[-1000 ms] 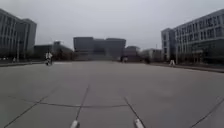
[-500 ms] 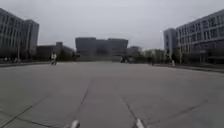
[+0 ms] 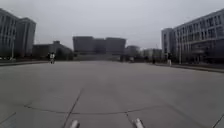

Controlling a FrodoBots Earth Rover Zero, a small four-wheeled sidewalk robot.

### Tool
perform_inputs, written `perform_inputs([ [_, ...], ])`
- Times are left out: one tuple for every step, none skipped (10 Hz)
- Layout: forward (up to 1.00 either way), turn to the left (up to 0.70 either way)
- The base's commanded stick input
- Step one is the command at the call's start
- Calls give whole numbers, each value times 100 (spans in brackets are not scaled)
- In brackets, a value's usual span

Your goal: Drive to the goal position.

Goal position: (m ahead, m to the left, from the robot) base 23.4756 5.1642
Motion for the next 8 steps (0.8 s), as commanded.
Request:
perform_inputs([
  [100, 2],
  [100, 2],
  [100, 2],
  [100, 2],
  [100, 2],
  [100, 2],
  [100, 2],
  [100, 2],
])
